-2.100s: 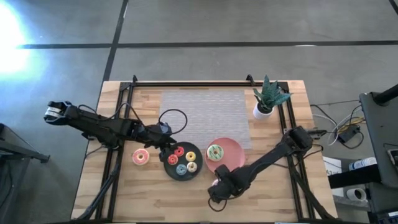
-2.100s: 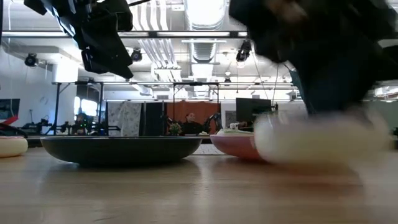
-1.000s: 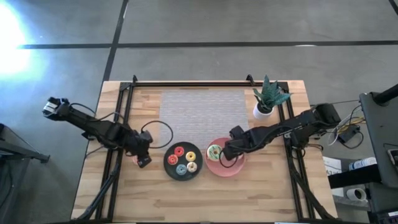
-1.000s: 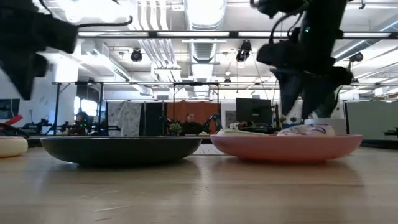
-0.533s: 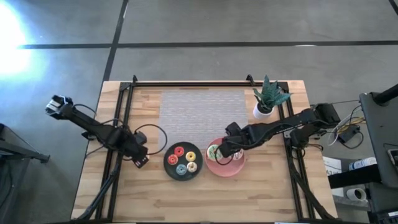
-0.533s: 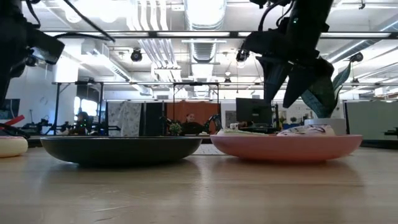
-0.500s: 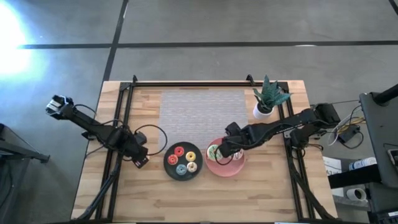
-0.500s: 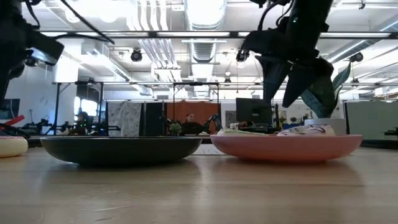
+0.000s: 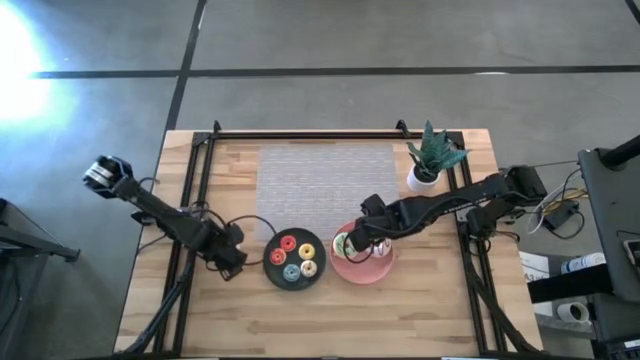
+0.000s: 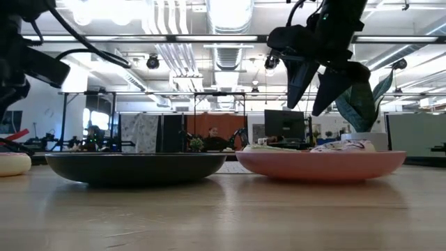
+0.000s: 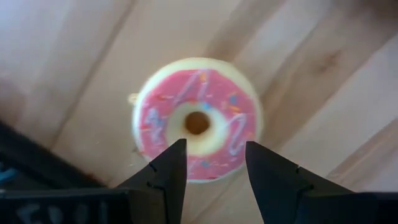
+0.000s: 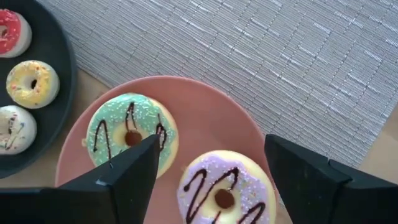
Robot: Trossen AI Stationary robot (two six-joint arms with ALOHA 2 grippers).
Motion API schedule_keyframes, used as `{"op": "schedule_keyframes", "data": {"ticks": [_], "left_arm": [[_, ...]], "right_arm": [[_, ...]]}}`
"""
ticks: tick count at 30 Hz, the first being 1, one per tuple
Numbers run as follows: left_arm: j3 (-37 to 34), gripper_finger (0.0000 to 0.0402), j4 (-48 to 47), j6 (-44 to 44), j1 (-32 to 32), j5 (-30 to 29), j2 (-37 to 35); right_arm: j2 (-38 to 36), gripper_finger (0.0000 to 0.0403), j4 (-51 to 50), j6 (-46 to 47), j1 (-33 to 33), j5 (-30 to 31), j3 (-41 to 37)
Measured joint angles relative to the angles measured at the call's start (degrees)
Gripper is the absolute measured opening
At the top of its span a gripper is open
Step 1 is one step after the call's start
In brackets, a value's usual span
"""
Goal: Pick & Place donuts
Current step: Put the big pink doughnut on the pink plate
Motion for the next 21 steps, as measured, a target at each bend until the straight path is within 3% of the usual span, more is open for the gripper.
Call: {"op": "schedule_keyframes", "data": {"ticks": [18,21], "left_arm": [[0.2,0.0138,2.1,0.1,-3.2,-1.3,3.3],[0.3,0.0138,2.2,-1.2,-3.2,-5.1,3.3]], "right_arm": [[0.1,0.0282,0.0,1.5,-0.1,-1.2,-0.1],[0.1,0.0281,0.0,1.5,-0.1,-1.2,-0.1]]}}
